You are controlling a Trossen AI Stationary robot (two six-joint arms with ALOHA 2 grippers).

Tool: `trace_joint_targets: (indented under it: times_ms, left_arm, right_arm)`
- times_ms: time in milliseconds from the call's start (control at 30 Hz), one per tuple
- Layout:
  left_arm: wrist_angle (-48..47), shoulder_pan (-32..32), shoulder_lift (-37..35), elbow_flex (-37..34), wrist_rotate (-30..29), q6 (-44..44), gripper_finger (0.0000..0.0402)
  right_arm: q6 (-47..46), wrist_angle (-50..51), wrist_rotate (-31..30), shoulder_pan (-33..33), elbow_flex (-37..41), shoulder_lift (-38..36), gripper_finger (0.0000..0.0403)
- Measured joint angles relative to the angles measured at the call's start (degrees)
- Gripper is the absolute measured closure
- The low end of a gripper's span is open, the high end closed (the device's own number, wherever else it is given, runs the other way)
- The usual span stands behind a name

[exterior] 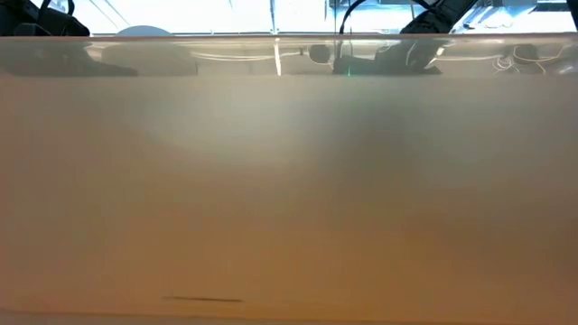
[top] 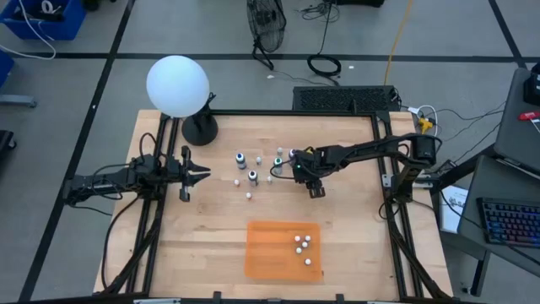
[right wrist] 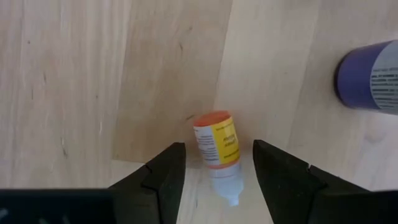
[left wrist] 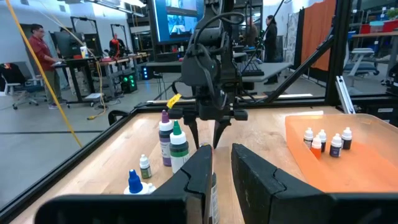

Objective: Pick & Place food coloring
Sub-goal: Put the small orange food coloring bottle into the orange container

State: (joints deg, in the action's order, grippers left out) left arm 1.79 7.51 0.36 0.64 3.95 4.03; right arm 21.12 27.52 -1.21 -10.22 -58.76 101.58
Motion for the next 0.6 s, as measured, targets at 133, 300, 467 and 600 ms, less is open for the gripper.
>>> trace_joint_targets:
  times_ms: [133,300,467,600]
  left_arm:
    - [0.02,0.01,0.0,0.0,0.05,0.0,0.0334]
    - [0.02,0.01,0.0,0.0,0.04,0.0,0.0334]
    - [0.04,0.01,0.0,0.01,0.04,0.01,0.0334]
    - [0.04,0.01,0.0,0.0,0.03,0.0,0.0334]
  right_arm:
    - [-0.53,0.08,0.02,0.0,0.02,0.05,0.0225]
    - [-3.06,0.85,-0.03,0.03,0.11,-0.35,0.024]
    - [-3.84,1.2,0.02,0.09,0.17,-0.32,0.0324]
    - [-3.72,1.27,-0.7,1.66,0.16,-0.55,0.0357]
